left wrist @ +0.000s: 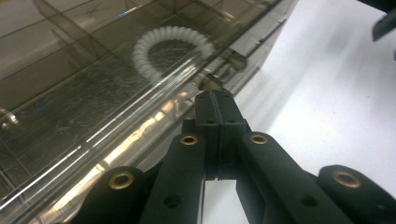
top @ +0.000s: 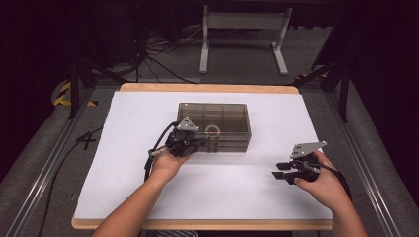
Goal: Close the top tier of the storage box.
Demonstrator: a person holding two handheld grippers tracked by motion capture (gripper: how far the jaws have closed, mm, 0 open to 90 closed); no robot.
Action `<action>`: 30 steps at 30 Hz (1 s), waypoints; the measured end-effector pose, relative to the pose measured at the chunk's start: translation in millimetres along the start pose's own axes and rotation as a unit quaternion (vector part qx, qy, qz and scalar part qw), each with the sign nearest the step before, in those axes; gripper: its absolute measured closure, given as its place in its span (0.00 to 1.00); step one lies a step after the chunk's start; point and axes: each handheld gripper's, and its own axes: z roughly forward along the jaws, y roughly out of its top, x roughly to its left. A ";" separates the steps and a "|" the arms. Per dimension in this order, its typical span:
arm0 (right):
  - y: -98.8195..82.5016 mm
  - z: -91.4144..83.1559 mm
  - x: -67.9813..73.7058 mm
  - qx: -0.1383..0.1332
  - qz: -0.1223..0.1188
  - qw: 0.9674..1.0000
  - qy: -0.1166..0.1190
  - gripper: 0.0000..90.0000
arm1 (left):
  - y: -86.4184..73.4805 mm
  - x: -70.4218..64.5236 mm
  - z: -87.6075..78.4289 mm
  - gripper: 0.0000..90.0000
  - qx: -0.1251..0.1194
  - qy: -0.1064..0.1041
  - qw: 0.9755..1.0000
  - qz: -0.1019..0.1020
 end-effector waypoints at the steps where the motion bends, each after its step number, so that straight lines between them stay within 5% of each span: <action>1: 0.0 0.0 0.0 0.000 0.000 1.000 0.000 0.68 | 0.4 -2.4 -1.9 1.00 0.002 0.000 1.000 0.008; 7: 5.5 2.4 -0.9 -0.003 -0.007 1.000 0.006 0.68 | 0.6 -14.1 -17.4 0.93 0.014 -0.021 0.999 0.048; 10: 8.2 3.9 -1.7 -0.004 -0.009 1.000 0.009 0.68 | -1.8 -16.1 -27.0 0.77 0.022 -0.050 0.996 0.076; 13: 11.2 5.9 -2.8 -0.006 -0.013 1.000 0.012 0.68 | -5.1 -16.7 -39.1 0.64 0.026 -0.053 0.993 0.097; 20: 17.4 9.8 -4.2 -0.007 -0.021 1.000 0.017 0.68 | -13.5 -4.0 -72.1 0.47 0.009 -0.052 0.996 0.078; 30: 28.3 17.5 -6.9 -0.005 -0.029 0.999 0.025 0.68 | -37.4 16.7 -105.2 0.42 0.009 -0.017 0.999 0.045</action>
